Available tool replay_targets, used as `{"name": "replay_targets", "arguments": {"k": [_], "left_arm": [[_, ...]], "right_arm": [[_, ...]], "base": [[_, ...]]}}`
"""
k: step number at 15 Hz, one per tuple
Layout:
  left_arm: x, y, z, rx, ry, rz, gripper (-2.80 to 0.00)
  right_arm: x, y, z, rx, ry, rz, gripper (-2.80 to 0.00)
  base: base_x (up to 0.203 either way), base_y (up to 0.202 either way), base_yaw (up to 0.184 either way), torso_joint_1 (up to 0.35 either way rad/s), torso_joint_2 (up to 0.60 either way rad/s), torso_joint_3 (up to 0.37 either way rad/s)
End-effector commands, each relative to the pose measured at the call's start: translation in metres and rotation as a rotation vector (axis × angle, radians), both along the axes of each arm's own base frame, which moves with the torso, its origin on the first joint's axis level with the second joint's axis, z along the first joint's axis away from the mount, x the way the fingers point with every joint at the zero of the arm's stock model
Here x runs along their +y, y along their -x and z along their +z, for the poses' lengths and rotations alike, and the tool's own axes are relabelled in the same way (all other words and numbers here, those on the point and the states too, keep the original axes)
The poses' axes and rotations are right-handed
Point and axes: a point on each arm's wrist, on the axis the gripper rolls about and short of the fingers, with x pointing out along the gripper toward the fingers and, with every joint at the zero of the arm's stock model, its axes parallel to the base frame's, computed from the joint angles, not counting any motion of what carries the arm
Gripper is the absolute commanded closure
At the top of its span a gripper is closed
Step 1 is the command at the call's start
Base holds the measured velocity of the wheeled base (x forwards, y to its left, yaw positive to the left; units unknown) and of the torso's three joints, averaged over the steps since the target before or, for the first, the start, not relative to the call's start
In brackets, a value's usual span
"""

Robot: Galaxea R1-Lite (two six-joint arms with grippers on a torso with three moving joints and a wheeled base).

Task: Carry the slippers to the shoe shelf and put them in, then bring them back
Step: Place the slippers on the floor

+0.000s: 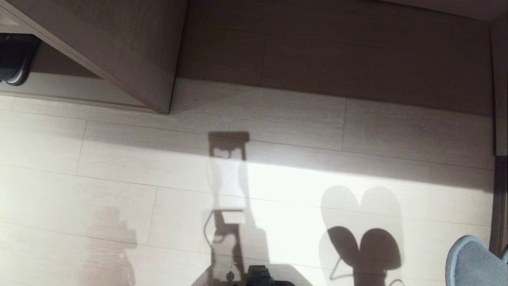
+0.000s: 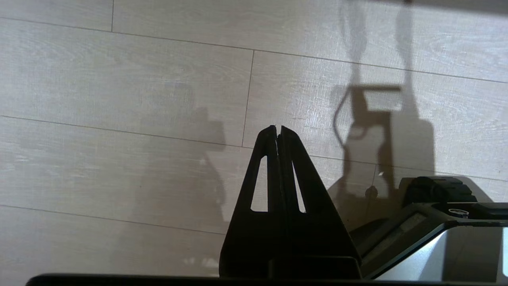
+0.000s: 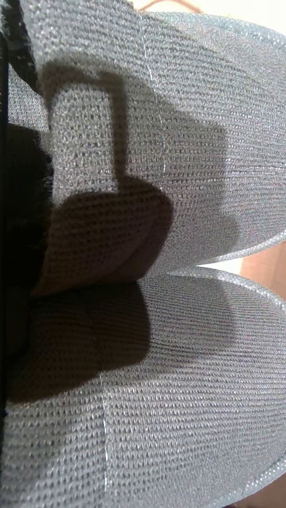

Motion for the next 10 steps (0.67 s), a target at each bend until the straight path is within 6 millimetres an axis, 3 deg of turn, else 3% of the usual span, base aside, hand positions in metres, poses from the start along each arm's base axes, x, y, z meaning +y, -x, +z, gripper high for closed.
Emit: {"name": "replay_targets", "arguments": {"k": [1, 10], "left_arm": [[0.0, -0.0002, -0.0004, 0.003, 0.001, 0.001, 0.0], [0.0, -0.0002, -0.0004, 0.003, 0.002, 0.001, 0.0]], "right_arm": [[0.0, 0.0001, -0.0001, -0.001, 0.001, -0.002, 0.0], [0.0, 0.0011, 0.0033, -0.007, -0.005, -0.003, 0.0]], "base": [[0.0, 0.0, 0.0, 0.001, 0.01, -0.198], [0.0, 0.0, 0.0, 0.001, 0.0, -0.197]]}}
